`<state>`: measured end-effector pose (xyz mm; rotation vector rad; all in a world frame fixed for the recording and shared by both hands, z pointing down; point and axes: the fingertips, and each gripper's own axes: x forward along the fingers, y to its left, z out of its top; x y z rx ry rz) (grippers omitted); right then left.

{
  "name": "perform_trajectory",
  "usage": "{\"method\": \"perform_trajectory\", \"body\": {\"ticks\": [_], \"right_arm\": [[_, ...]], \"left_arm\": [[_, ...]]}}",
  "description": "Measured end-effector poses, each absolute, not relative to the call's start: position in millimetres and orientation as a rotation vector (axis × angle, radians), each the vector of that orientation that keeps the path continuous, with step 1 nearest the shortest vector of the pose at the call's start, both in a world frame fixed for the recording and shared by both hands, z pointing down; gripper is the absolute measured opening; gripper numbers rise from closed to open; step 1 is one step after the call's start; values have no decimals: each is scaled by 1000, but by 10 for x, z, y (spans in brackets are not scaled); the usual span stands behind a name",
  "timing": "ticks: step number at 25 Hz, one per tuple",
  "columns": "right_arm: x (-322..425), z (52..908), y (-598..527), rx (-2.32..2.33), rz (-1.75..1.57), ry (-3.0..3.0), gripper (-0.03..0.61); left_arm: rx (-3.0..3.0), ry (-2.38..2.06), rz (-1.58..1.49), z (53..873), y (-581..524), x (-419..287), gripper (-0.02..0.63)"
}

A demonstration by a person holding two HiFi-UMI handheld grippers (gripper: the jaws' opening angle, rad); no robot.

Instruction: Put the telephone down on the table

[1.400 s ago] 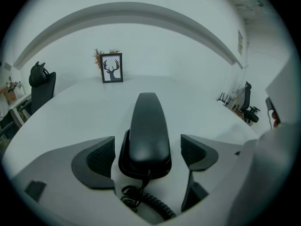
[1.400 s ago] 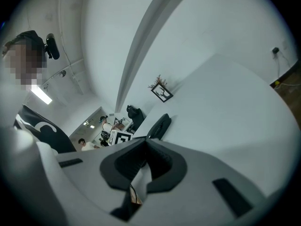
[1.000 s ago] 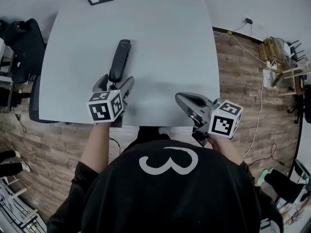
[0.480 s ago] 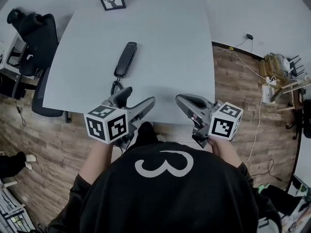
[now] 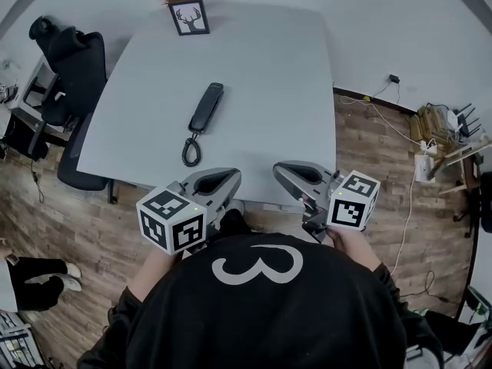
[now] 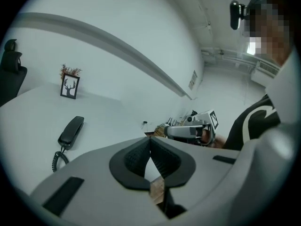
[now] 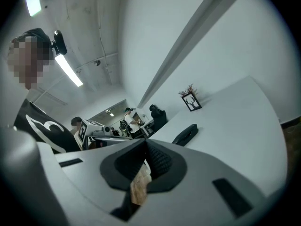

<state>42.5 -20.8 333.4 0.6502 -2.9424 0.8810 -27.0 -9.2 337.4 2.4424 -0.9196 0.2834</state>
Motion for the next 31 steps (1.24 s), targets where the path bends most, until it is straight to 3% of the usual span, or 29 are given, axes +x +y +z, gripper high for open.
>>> {"method": "perform_trajectory", "body": {"ticks": [9, 31], "right_arm": [[412, 3265, -133, 634, 718, -2932, 6], [459, 3367, -237, 665, 739, -2900, 7]], "left_arm": [[2463, -934, 251, 3327, -136, -242, 12], [2434, -942, 279, 3441, -278, -232, 12]]}}
